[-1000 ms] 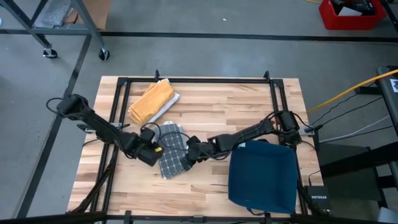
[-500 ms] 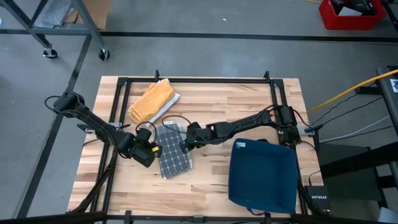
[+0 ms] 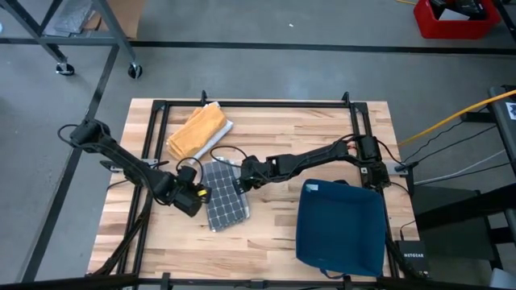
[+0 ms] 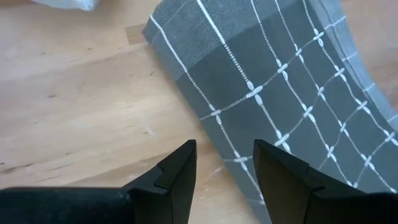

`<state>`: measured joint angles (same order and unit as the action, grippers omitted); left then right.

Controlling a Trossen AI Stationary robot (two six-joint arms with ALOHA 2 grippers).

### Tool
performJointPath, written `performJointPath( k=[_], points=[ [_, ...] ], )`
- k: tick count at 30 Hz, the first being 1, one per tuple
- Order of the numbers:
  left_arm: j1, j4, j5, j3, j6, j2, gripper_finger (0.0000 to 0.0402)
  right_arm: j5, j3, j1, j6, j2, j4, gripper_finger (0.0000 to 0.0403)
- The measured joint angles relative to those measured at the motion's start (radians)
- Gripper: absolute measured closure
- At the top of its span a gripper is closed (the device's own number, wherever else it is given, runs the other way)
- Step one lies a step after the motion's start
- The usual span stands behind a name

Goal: Fold towel
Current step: Stack the gray towel on the yellow towel

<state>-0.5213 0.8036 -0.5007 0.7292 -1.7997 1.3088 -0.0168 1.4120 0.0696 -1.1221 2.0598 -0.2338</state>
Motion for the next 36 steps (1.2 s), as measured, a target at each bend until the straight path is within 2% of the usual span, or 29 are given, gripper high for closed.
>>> performJointPath(
  k=[5,10,17,28,33,36],
  points=[
    [0.039,-0.018,0.022,0.0,-0.058,0.041,0.0251,0.011,0.0,0.0,-0.007,0.022,0.006,0.0265],
    [0.07,-0.074,0.068,0.0,-0.06,0.084,0.0251,0.063,0.0,0.002,-0.118,0.071,0.042,0.0265],
    [0.107,-0.098,0.095,0.0,-0.08,0.147,0.0251,0.126,0.002,0.002,-0.13,0.114,0.135,0.0265],
    [0.15,-0.203,0.094,0.002,-0.051,0.274,0.0251,0.143,0.001,0.003,-0.128,0.119,0.165,0.0265],
    [0.149,-0.216,0.089,0.003,-0.033,0.286,0.0251,0.132,0.001,0.003,-0.108,0.122,0.173,0.0265],
    [0.149,-0.216,0.084,0.002,-0.01,0.278,0.0267,0.117,0.001,0.003,-0.099,0.124,0.181,0.0266]
  ],
)
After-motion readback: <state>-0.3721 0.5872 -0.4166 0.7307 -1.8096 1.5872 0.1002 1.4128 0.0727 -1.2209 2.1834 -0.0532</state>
